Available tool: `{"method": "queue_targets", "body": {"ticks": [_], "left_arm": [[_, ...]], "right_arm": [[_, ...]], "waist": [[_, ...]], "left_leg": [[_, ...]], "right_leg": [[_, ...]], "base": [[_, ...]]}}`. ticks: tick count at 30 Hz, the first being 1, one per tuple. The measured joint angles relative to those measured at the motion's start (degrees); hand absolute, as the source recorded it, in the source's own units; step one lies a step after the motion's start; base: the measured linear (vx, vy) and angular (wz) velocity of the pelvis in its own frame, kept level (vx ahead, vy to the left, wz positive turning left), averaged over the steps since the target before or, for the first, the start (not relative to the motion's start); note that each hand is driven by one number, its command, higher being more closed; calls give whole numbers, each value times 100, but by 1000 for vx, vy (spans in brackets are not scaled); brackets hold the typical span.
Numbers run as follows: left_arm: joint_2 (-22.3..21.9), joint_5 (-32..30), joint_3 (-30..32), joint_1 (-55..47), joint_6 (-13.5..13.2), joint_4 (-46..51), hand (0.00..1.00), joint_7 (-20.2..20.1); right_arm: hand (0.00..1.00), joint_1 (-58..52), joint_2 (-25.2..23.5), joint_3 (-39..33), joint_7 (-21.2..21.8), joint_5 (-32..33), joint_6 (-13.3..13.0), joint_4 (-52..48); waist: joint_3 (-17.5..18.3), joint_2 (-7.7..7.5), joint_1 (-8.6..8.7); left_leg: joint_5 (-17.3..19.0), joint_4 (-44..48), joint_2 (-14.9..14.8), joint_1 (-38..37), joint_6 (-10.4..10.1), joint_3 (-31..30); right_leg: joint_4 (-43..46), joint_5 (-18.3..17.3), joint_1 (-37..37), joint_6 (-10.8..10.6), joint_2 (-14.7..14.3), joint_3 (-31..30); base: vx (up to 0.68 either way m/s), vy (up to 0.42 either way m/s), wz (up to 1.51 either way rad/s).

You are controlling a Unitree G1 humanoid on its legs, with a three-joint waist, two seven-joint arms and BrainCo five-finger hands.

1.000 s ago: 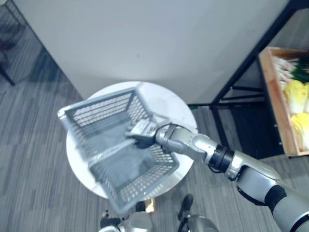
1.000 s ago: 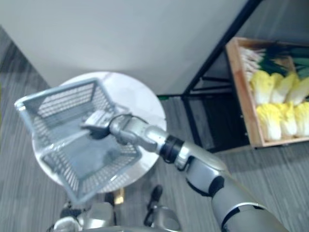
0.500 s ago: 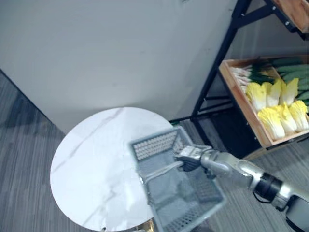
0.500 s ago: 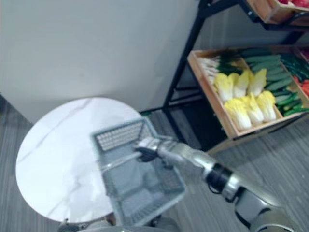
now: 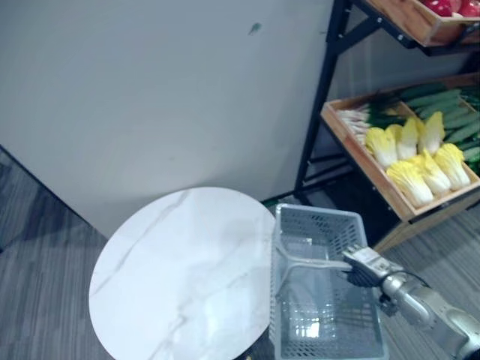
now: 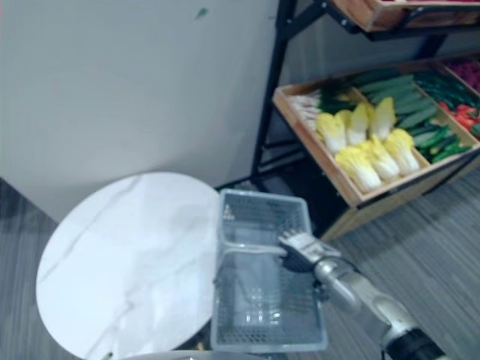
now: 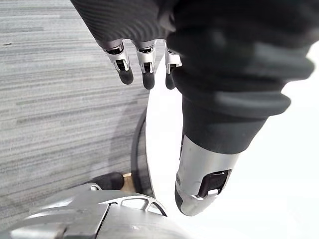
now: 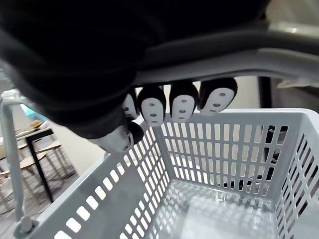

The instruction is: Pick vegetable in the basket

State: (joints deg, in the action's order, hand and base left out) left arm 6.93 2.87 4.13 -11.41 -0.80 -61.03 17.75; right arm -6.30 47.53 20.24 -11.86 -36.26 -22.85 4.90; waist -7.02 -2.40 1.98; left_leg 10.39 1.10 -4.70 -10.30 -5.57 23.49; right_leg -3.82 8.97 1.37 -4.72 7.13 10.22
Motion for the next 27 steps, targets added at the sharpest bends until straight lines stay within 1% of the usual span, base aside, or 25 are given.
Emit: {"method": "queue_targets", "body": {"ticks": [1, 3, 4, 5, 6, 7, 8, 9, 10, 11, 12, 13, 14, 15, 16, 17, 18, 19, 20, 21, 23, 24, 25, 26, 27], "left_arm": [[24, -32, -58, -5, -6, -2, 0, 0], [61, -32, -152, -8, -9, -36, 0, -5], [124, -34, -273, -20, -28, -62, 0, -37], [167, -34, -291, 2, -36, -49, 0, -66], [154, -34, -240, -38, -66, -63, 0, -79], [43, -36, -201, 45, -71, -106, 0, -106], [-55, -37, -212, 38, -103, -93, 0, -119], [-40, -44, -210, 27, -129, -73, 0, -113], [38, -43, -211, -6, -151, -46, 0, -118], [152, -25, -211, 1, -161, -41, 0, -116], [197, -12, -199, 41, -173, -28, 0, -109], [227, 43, -174, 170, -171, -55, 0, -95], [50, 67, -168, 192, -163, -63, 0, -99], [-12, 50, -182, 224, -199, -42, 0, -116], [35, 56, -176, 244, -224, -43, 0, -118], [113, 68, -159, 260, -235, -54, 0, -102], [158, 83, -157, 255, -213, -66, 0, -94], [131, 82, -163, 261, -199, -70, 0, -85], [51, 79, -156, 263, -177, -68, 0, -51], [-13, 80, -152, 270, -169, -103, 0, -43], [-65, 79, -146, 271, -170, -150, 0, -36], [-91, 78, -146, 260, -168, -170, 0, -29], [-96, 78, -142, 266, -170, -163, 0, -33], [-92, 73, -136, 302, -176, -153, 0, -39], [-75, 71, -111, 318, -176, -151, 0, -43]], "right_arm": [[100, -161, 70, -176, -216, -224, -1, 12], [100, -180, 71, -293, -342, -334, 10, 30], [100, -179, 72, -378, -497, -576, 92, 28], [100, -168, 68, -396, -549, -661, 124, 26], [100, -72, 57, -379, -559, -679, 136, 33], [100, 78, 19, -329, -593, -737, 163, 146], [100, 133, 15, -270, -673, -792, 151, 253], [100, 184, 9, -218, -705, -816, 149, 307], [100, 252, -61, -147, -827, -872, 118, 399], [100, 347, -217, -115, -897, -892, 114, 482], [100, 444, -285, -98, -898, -903, 116, 515], [100, 601, -318, -91, -913, -992, 144, 528], [100, 759, -333, -94, -939, -1055, 162, 512], [100, 799, -360, -134, -1024, -1065, 170, 461], [100, 795, -380, -138, -1078, -1067, 174, 457], [100, 746, -382, -137, -1085, -1077, 163, 469], [100, 784, -433, -137, -1093, -1083, 160, 464], [100, 803, -444, -138, -1100, -1088, 162, 449], [100, 821, -450, -139, -1103, -1093, 162, 443], [100, 768, -455, -154, -1103, -1093, 210, 444], [100, 639, -465, -194, -1102, -1093, 312, 441], [100, 603, -465, -230, -1102, -1091, 345, 431], [100, 603, -466, -249, -1102, -1091, 345, 431], [100, 609, -466, -297, -1102, -1085, 343, 412], [100, 620, -469, -305, -1102, -1058, 342, 393]], "waist": [[-20, -31, 90], [-31, -56, 165], [-65, -135, 262], [-49, -183, 260], [-51, -100, 175], [-141, 133, 185], [-115, 251, 225], [-87, 293, 224], [-39, 184, 172], [58, -39, 84], [80, -183, 24], [23, -177, -73], [108, 179, -192], [79, 226, -149], [42, 139, -92], [55, 11, -61], [43, -74, -87], [32, -23, -84], [34, 98, -69], [14, 171, -23], [15, 270, 73], [18, 322, 120], [10, 343, 121], [-36, 419, 101], [-156, 351, 103]], "left_leg": [[0, 6, 42, 9, 0, 186], [5, 9, 88, 27, -7, 413], [78, 122, 138, 43, 52, 770], [141, 260, 153, 118, 177, 1068], [176, 219, 58, 143, 327, 1497], [149, 211, -234, 108, 307, 1857], [107, 214, -417, 74, 269, 2000], [99, 252, -493, 51, 264, 2116], [102, 360, -527, -5, 259, 2378], [108, 641, -595, 25, 253, 2677], [131, 895, -705, 77, 234, 2804], [214, 1251, -906, 257, 179, 2921], [49, 630, -971, 286, 270, 2864], [-86, 390, -977, 174, 44, 3080], [-131, 420, -947, 171, 20, 3155], [-153, 551, -881, 148, -20, 3308], [-178, 679, -911, 147, -68, 3463], [-238, 725, -992, 151, -154, 3524], [-298, 769, -1132, 126, -217, 3618], [-318, 839, -1286, 81, -251, 3651], [-460, 925, -1463, -70, -243, 3701], [-483, 1134, -1627, -116, -237, 3702], [-484, 1356, -1765, -103, -234, 3692], [-523, 1971, -2078, -71, -168, 3619], [-626, 2447, -2274, 44, 10, 3316]], "right_leg": [[172, 0, 201, -4, 22, -198], [265, 32, 360, -43, 27, -430], [276, 146, 513, -204, 18, -667], [213, 282, 663, -384, -33, -785], [235, -191, 770, -44, 23, -347], [1271, -746, 1098, 892, 121, 767], [2121, -906, 1176, 1109, 304, 1493], [2591, -942, 1119, 1158, 503, 1872], [3227, -1022, 952, 1280, 975, 2337], [3402, -1205, 833, 1339, 1316, 2530], [3354, -1139, 841, 1292, 1343, 2572], [3051, -933, 887, 1635, 981, 2670], [2249, -694, 814, 1647, 369, 2269], [2446, -996, 851, 1589, 367, 2159], [2746, -1263, 844, 1432, 582, 2118], [2716, -1358, 708, 869, 915, 2050], [2291, -1315, 598, 349, 871, 1831], [2060, -1310, 502, 339, 737, 1842], [1471, -1213, 292, 200, 450, 1835], [975, -1111, 27, 175, 190, 1850], [496, -979, -338, 250, -93, 1850], [367, -967, -459, 258, -234, 1820], [358, -979, -466, 275, -283, 1768], [354, -1020, -508, 339, -357, 1630], [324, -1039, -606, 370, -383, 1518]], "base": [[-83, 32, -56], [-111, 32, -73], [-142, 35, -107], [-206, 29, -137], [-196, 40, -151], [-177, 49, -141], [-45, 68, -112], [39, 27, -95], [112, -89, -114], [88, -164, -126], [63, -262, -135], [-76, -203, -145], [-122, -173, -141], [-96, -79, -96], [-7, -116, -58], [31, -209, -69], [21, -336, -75], [11, -381, -83], [-18, -359, -57], [-46, -251, -47], [-79, -172, -17], [-88, -144, -17], [-99, -122, -37], [-95, -106, -43], [-94, -98, -47]]}}
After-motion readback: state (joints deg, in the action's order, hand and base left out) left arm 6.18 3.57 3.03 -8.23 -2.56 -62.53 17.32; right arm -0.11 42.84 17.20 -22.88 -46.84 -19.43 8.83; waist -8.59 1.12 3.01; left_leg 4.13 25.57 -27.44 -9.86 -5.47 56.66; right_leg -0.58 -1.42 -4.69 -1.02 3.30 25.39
